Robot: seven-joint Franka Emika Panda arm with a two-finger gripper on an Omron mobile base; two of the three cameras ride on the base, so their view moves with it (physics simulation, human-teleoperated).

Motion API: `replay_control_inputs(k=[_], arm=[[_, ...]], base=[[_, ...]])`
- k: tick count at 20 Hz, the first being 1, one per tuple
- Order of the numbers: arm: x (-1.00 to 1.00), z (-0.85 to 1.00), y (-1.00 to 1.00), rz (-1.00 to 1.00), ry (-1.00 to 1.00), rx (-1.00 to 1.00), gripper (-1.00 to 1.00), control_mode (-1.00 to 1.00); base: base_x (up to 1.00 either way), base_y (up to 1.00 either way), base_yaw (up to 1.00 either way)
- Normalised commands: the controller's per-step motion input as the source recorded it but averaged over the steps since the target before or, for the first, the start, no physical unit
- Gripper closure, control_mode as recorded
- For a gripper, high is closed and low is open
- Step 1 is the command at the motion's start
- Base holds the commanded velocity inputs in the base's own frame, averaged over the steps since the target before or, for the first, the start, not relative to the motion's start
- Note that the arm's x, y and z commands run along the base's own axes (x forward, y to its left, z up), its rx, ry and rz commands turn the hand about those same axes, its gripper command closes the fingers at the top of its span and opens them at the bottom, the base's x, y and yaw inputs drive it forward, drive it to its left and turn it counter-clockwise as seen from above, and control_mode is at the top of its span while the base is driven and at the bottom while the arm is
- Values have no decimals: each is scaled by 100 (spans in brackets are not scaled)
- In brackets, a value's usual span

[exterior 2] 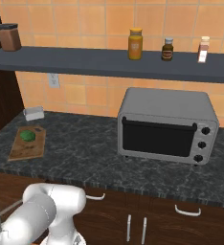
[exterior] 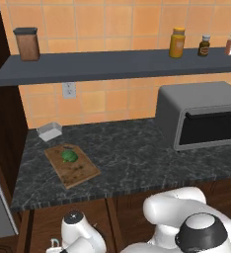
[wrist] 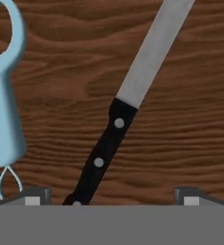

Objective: Place the appropriate cutting tool for cutting the broccoli skin on the cutting board.

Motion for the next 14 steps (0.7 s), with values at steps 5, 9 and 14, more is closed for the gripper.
replay_control_inputs(k=[5, 9, 14], arm=[[17, -27, 25, 0, 0, 0, -100, -100], [13, -25, 15, 1, 1, 0, -100, -100], [3, -32, 5, 1, 1, 0, -100, -100]], base=[[0, 0, 0], [0, 0, 0], [0, 0, 0]])
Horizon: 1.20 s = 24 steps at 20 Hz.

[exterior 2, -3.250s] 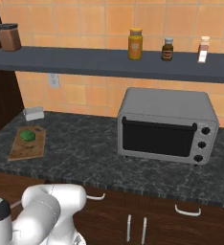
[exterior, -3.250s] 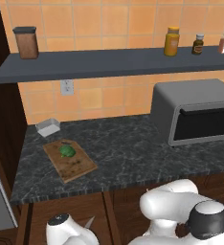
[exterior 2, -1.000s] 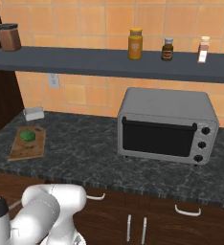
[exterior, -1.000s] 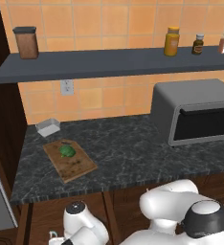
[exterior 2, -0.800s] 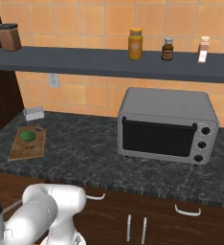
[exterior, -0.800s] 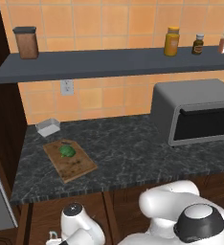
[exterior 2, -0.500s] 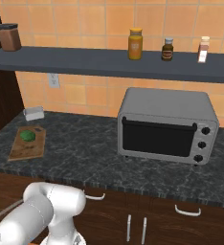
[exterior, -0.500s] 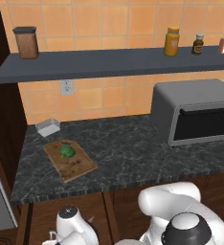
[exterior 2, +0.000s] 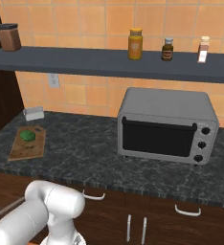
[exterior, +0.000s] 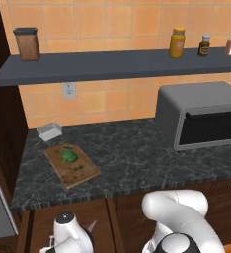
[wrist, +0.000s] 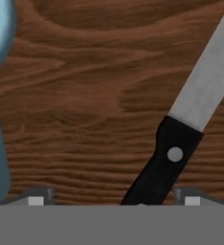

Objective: Place the appropriate cutting tool for cutting the broccoli skin on the cutting board.

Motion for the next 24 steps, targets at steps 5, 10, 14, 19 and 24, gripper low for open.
replay_control_inputs(k=[5, 10, 14, 19, 24], arm=[[-1, -40, 0, 0, 0, 0, -100, -100], [-36, -65, 5, 0, 3, 0, 100, -100], [-73, -68, 0, 0, 8, 0, 100, -100], [-59, -30, -8, 0, -1, 0, 100, -100], [-32, -12, 0, -1, -5, 0, 100, -100]], base=[[0, 0, 0], [0, 0, 0], [0, 0, 0], [0, 0, 0], [0, 0, 0]])
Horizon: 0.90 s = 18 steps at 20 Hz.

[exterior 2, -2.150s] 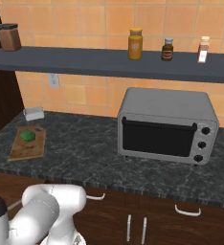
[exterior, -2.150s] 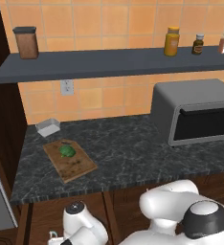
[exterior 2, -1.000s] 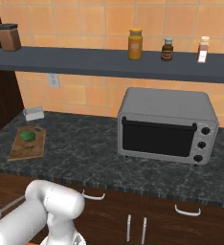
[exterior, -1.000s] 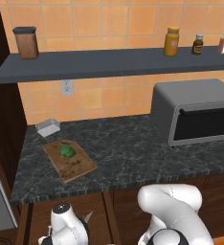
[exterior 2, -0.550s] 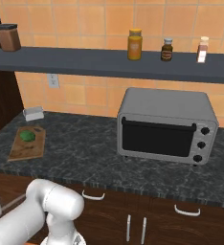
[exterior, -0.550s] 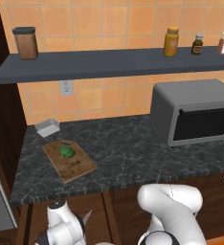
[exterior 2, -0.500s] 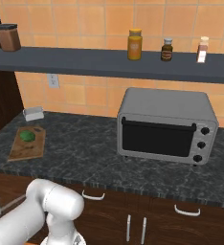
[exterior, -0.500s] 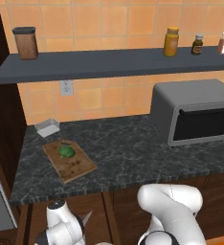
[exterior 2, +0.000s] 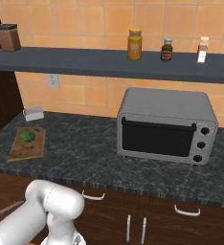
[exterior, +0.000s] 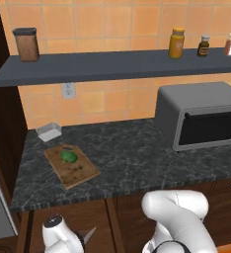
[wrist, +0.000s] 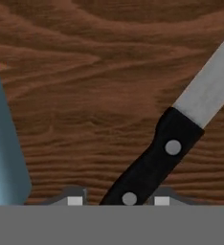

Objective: Place the appropriate cutting tool for cutting the broccoli skin on the cutting board.

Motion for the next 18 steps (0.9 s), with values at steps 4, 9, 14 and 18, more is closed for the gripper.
replay_control_inputs(k=[4, 9, 14, 18], arm=[[-43, 76, -5, 0, 0, 7, 100, -100], [-78, 100, -23, 0, 0, 13, 100, -100], [-75, 100, -33, 0, 0, 7, 100, -100], [-23, 100, -67, 0, 0, 6, 100, -100]], base=[[0, 0, 0], [0, 0, 0], [0, 0, 0], [0, 0, 0]])
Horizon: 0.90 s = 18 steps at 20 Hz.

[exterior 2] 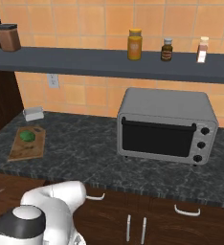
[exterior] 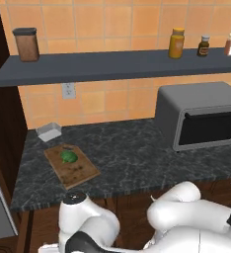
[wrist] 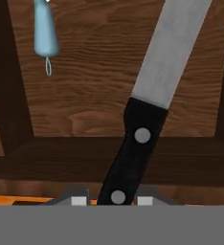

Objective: Place the appropriate cutting tool for cutting the broccoli skin on the cutting board.

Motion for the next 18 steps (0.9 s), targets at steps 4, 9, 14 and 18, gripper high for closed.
replay_control_inputs(k=[4, 9, 14, 18], arm=[[23, 99, -77, 0, 0, 0, 100, -100], [57, 88, -80, 0, -1, 0, 100, -100], [96, 65, -66, 0, 0, 0, 100, -100], [100, 19, -31, 0, 0, 0, 100, -100]], base=[[0, 0, 0], [0, 0, 0], [0, 0, 0], [0, 0, 0]])
